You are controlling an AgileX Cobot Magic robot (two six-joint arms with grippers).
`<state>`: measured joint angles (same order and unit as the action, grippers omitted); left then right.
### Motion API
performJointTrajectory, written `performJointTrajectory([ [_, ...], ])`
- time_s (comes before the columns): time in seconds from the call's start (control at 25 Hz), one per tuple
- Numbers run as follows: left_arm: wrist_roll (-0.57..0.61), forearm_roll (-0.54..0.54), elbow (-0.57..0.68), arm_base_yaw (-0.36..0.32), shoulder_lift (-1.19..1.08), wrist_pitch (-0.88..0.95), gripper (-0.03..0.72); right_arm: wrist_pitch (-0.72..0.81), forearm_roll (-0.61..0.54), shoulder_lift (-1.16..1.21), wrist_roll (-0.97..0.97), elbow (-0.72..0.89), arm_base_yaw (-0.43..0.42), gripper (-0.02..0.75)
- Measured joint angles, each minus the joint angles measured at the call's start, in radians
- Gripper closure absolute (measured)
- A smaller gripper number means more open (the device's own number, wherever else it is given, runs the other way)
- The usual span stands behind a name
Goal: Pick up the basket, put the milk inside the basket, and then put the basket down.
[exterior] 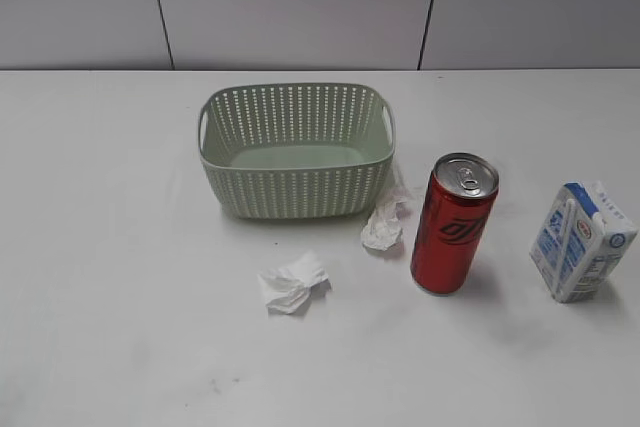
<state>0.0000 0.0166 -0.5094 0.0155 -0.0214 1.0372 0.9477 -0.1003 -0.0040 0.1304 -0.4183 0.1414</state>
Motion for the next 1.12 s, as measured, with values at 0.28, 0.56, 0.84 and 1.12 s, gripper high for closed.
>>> performJointTrajectory([
  [0.28,0.025,0.025,-0.086,0.0,-0.225,-0.168,0.049,0.0,0.0,0.0,0.0,0.0,0.0,0.147],
  [0.56,0.034,0.106,-0.204,0.0,-0.624,-0.244,0.085,0.0,0.0,0.0,0.0,0.0,0.0,0.147],
  [0.84,0.09,0.206,-0.366,0.0,-1.003,-0.254,0.097,0.0,0.001,0.0,0.0,0.0,0.0,0.147],
  [1.12,0.119,0.255,-0.55,0.035,-1.287,-0.255,0.1,0.0,0.002,0.0,0.0,0.0,0.0,0.147],
])
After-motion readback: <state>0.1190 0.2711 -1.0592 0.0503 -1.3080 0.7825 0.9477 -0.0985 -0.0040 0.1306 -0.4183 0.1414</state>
